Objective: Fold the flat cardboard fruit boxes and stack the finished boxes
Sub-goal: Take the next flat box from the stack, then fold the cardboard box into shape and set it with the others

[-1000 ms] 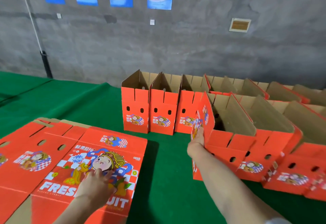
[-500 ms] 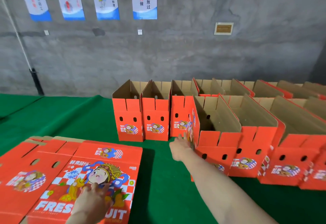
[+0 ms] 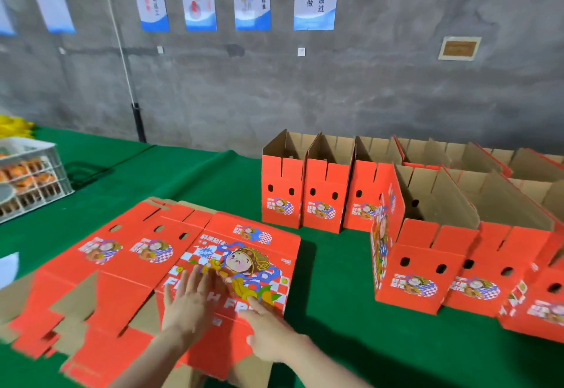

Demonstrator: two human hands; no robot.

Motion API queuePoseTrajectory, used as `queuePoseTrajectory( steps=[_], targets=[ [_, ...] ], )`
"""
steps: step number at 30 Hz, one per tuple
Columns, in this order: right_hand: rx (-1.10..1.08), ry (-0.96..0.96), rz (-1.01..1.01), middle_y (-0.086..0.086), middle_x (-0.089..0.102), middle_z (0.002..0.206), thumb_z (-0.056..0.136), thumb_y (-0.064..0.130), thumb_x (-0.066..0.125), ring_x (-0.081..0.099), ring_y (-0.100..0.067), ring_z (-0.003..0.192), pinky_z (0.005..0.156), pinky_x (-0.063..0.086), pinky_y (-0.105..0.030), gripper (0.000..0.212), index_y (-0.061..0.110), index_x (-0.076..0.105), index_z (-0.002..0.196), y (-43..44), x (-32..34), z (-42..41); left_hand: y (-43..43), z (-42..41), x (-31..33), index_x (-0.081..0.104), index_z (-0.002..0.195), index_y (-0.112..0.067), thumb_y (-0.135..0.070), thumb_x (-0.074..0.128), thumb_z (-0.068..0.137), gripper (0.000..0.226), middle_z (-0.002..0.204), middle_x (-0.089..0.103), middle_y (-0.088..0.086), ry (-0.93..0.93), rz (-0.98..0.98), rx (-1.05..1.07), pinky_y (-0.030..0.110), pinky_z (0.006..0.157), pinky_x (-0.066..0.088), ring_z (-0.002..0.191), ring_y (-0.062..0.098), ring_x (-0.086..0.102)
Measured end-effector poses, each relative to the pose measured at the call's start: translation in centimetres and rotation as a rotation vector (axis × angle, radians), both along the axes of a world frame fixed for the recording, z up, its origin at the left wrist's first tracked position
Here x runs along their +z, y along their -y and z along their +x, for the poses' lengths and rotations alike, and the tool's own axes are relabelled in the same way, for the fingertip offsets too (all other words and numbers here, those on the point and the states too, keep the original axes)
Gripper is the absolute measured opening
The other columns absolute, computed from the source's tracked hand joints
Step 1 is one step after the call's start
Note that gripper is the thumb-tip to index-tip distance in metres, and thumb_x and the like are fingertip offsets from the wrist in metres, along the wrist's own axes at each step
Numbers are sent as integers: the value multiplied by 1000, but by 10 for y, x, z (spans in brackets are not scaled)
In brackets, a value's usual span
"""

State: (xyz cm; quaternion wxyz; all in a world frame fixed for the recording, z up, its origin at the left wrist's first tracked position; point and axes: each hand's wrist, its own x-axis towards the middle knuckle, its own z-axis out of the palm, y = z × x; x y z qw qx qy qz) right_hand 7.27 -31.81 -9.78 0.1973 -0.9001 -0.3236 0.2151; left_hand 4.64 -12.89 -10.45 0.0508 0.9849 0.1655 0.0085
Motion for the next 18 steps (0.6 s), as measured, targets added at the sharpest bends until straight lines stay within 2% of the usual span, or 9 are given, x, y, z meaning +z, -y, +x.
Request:
queuePoseTrajectory(
  steps=[4, 5, 7, 8, 10, 12, 15, 17, 18],
  targets=[
    [-259, 28, 217, 7, -5, 160, 96, 20, 51, -1, -17, 148, 116, 3, -25, 61, 27, 26, 150, 18, -18, -30, -4, -30, -9, 12, 152, -33, -57, 32, 95, 65, 161, -4, -6, -69, -63, -61, 49, 116, 1, 148, 18, -6],
    [-395, 41, 279, 3, 0, 160, 94, 21, 55, 6, -17, 148, 117, 6, -25, 66, 25, 22, 151, 25, -24, -36, 3, -37, -11, 13, 151, -35, -57, 33, 95, 64, 160, -3, -7, -62, -80, -83, 48, 116, 0, 148, 17, -6],
    [-741, -100, 451, -8, 37, 149, 89, 17, 62, 43, -20, 133, 113, 31, -30, 67, 10, 29, 147, 45, -32, -44, 23, -52, -12, 15, 150, -40, -55, 37, 93, 63, 160, -2, -11, -38, -121, -143, 44, 117, 0, 148, 13, -4],
    [-893, -221, 554, -9, 58, 129, 86, 13, 65, 57, -22, 117, 104, 42, -33, 52, 6, 46, 134, 57, -33, -48, 33, -60, -12, 15, 149, -43, -54, 38, 92, 62, 159, 0, -13, -26, -157, -182, 41, 117, 1, 147, 11, -3],
    [-1024, -388, 663, -10, 71, 95, 84, 3, 67, 66, -28, 99, 95, 49, -40, 8, 7, 68, 92, 83, -34, -53, 49, -73, -7, 8, 149, -43, -51, 42, 92, 67, 159, 2, -17, 28, -243, -237, 35, 117, 2, 147, 6, 0],
    [-1073, -473, 716, -17, 72, 95, 86, -3, 65, 65, -31, 95, 96, 47, -43, 14, 7, 68, 76, 103, -29, -57, 57, -78, 5, 1, 150, -37, -50, 43, 93, 72, 158, -2, -14, 142, -244, -264, 33, 117, 0, 147, 6, 0],
    [-1123, -464, 818, -18, 69, 106, 90, -1, 60, 61, -30, 96, 100, 40, -43, 11, 6, 68, 87, 125, -9, -65, 56, -76, 42, 18, 150, -35, -48, 45, 94, 63, 157, -2, -10, 296, -206, -301, 39, 117, -4, 148, 12, 1],
    [-1142, -449, 873, -14, 65, 104, 91, 3, 60, 59, -31, 101, 100, 36, -39, 16, -3, 66, 105, 136, 10, -73, 50, -71, 75, 34, 145, -33, -42, 49, 94, 54, 158, 16, -8, 321, -220, -325, 42, 118, -1, 146, 11, 13],
    [-1141, -437, 881, -14, 65, 102, 92, 5, 60, 59, -30, 99, 97, 36, -37, 22, -5, 64, 111, 142, 17, -79, 47, -70, 92, 40, 143, -30, -40, 51, 94, 51, 155, 27, -6, 331, -246, -345, 42, 120, 7, 144, 10, 23]
  ],
)
